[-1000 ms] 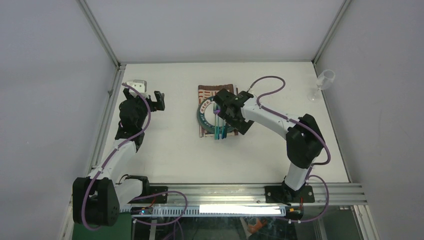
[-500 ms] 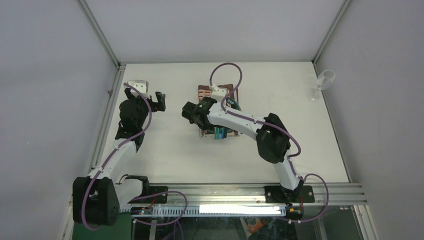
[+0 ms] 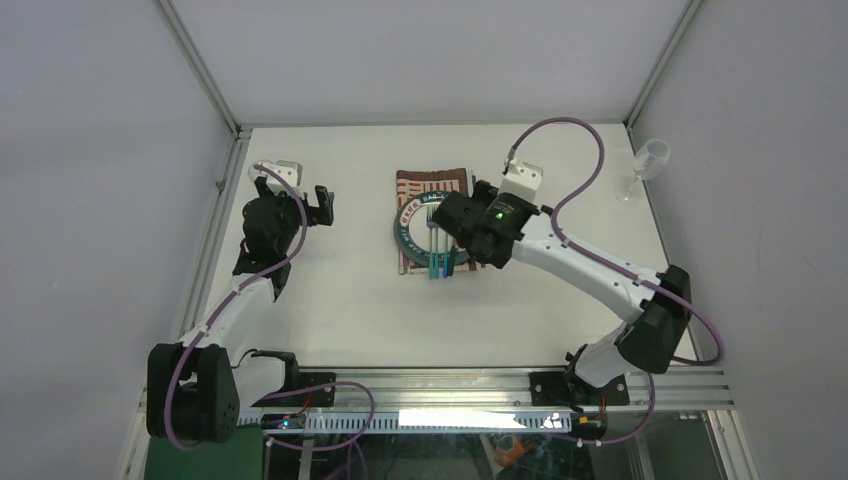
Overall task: Set the dinner table for one person
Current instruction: Pick up the knife with the napkin.
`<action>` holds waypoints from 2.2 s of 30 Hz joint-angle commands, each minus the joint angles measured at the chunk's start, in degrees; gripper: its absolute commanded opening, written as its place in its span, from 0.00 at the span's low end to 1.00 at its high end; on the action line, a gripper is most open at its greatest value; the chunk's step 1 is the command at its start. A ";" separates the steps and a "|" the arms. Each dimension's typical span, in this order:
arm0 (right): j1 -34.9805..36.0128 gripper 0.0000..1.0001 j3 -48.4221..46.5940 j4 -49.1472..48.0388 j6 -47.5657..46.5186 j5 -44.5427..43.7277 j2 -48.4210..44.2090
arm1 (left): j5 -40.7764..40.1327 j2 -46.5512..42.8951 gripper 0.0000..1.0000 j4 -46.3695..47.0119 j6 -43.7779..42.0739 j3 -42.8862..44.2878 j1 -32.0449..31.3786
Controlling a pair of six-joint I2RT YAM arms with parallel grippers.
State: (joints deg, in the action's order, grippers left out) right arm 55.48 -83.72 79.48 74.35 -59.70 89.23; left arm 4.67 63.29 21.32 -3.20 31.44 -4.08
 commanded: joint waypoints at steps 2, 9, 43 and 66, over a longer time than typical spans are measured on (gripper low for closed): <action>-6.10 1.00 2.43 -29.46 -20.06 14.44 -5.92 | 1.60 -0.64 0.98 1.17 -1.33 1.73 0.03; -7.64 1.00 -4.45 -29.55 -14.39 18.91 2.12 | 2.39 -1.48 0.98 0.06 -2.22 1.86 0.03; -15.29 0.98 -14.84 -12.17 -13.76 51.05 19.02 | 3.25 -1.56 0.99 0.43 -3.01 0.12 -0.01; -17.12 1.00 -10.88 -15.90 -43.88 50.87 20.12 | 3.08 -1.70 0.99 0.40 -3.74 -0.35 0.03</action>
State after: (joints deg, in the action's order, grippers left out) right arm 39.35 -94.17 65.32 35.70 -8.99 109.47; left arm 6.55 63.20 19.27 -5.67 31.24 -4.08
